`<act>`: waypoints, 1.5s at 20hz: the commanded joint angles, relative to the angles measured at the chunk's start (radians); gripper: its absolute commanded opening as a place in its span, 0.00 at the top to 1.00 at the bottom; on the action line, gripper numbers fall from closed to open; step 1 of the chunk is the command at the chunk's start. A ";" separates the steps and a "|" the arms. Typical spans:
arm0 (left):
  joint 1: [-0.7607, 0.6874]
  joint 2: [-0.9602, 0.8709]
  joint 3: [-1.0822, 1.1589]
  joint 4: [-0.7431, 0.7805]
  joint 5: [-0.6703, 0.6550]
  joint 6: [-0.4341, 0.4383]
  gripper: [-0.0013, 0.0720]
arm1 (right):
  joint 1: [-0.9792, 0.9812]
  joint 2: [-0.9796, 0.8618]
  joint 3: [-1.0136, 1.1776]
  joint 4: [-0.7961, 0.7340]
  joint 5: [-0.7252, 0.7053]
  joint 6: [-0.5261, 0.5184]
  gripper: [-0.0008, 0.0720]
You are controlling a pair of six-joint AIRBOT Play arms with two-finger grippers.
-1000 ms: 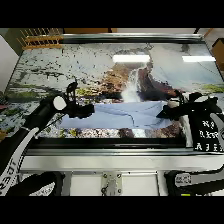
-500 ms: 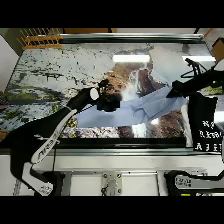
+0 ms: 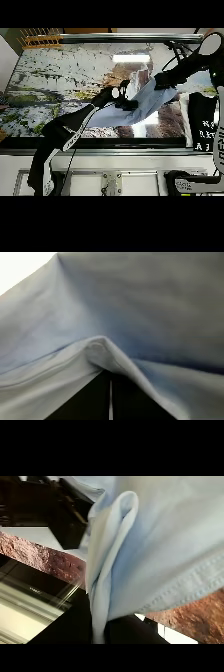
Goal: Fold the clothes and pants, and hang the long-sleeved shirts on hangers.
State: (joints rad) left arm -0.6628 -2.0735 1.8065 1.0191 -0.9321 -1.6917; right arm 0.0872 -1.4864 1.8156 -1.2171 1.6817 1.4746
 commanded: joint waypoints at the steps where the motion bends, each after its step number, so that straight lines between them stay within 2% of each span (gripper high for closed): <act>1: -0.015 -0.051 0.085 -0.003 -0.045 0.001 0.98 | 0.051 0.001 0.016 -0.021 0.006 0.007 0.96; 6: 0.051 -0.021 0.086 0.010 -0.109 -0.029 0.98 | 0.066 0.000 0.016 -0.021 0.000 0.008 0.96; 15: 0.335 0.153 0.086 0.010 -0.209 0.006 0.98 | 0.265 -0.055 0.017 -0.020 -0.070 0.008 0.96; 21: 0.504 0.260 0.086 0.010 -0.282 0.040 0.97 | 0.484 -0.174 0.017 -0.011 -0.254 0.034 0.96; 23: 0.559 0.295 0.086 0.010 -0.290 0.046 0.97 | 0.541 -0.235 0.017 -0.002 -0.349 0.050 0.96; 27: 0.660 0.354 0.086 0.010 -0.315 0.046 0.98 | 0.628 -0.378 0.017 0.113 -0.589 0.060 0.93; 28: 0.681 0.366 0.086 0.010 -0.324 0.046 0.97 | 0.645 -0.413 0.017 0.162 -0.659 0.060 0.69; 29: 0.695 0.375 0.086 0.010 -0.328 0.046 0.97 | 0.657 -0.439 0.017 0.232 -0.726 0.059 0.22; 30: 0.708 0.383 0.086 0.010 -0.330 0.046 0.97 | 0.665 -0.457 0.017 0.312 -0.787 0.043 0.01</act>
State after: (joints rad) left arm -0.0067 -1.7214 1.8912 1.0294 -1.2449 -1.6474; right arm 0.7082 -1.8675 1.8317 -1.0790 1.1088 1.5272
